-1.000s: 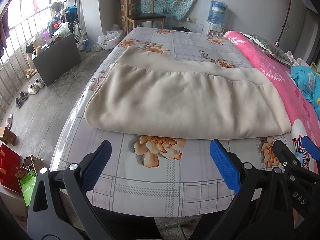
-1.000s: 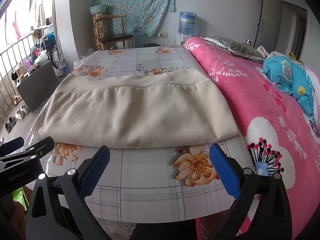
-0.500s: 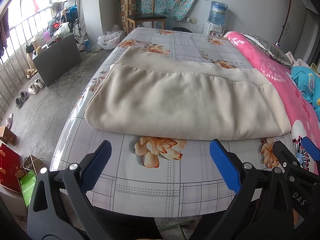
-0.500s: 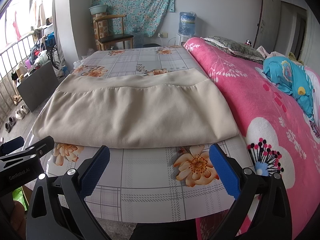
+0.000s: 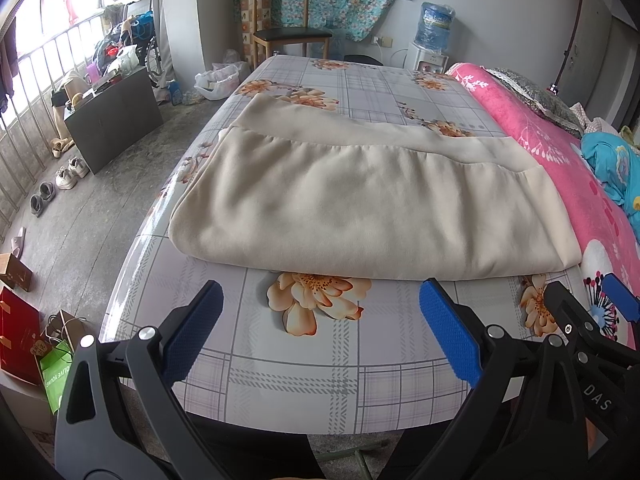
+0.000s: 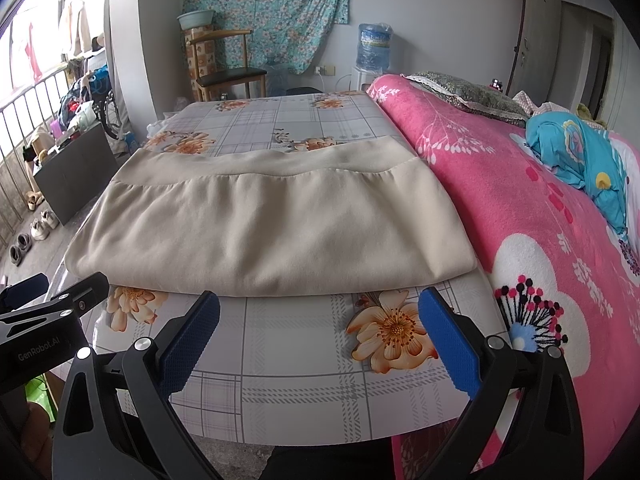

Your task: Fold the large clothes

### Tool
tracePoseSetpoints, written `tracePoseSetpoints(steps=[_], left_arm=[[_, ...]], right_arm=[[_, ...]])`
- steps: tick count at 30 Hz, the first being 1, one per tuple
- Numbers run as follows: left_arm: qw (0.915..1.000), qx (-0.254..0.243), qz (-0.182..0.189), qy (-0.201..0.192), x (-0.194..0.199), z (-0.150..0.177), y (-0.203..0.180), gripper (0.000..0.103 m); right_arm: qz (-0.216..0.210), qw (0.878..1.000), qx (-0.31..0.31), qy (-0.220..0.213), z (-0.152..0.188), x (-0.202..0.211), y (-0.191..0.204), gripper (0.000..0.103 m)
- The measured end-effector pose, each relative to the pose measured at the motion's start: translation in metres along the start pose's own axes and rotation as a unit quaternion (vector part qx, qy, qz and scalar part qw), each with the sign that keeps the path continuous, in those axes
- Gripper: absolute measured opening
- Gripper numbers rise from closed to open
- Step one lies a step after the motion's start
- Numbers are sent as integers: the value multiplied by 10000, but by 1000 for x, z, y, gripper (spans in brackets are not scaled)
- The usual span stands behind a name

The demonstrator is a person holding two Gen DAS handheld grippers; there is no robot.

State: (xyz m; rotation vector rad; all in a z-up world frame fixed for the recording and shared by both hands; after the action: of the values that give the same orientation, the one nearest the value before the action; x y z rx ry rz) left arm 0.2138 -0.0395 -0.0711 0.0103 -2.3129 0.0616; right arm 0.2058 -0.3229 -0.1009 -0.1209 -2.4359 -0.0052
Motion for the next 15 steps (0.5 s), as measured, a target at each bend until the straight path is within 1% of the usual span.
tracePoseSetpoints(steps=[15], left_arm=[[10000,4,-5,4,0,0,0,95]], right_arm=[[-4,10000,-3,4,0,0,1,97]])
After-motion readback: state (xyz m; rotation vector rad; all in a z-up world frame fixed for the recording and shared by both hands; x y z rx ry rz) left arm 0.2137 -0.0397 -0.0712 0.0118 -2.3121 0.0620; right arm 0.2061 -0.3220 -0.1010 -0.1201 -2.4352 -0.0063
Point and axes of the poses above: each gripper's, at about its wrist camera, not at the fingertips, and x roughly against the way its jaws point, y to its left, z to its underside, the point moved 10 cm from there along -x, roughly the way its jaws point, and after that the axes turned 4 degrees about -y, right-handed, at the moved point
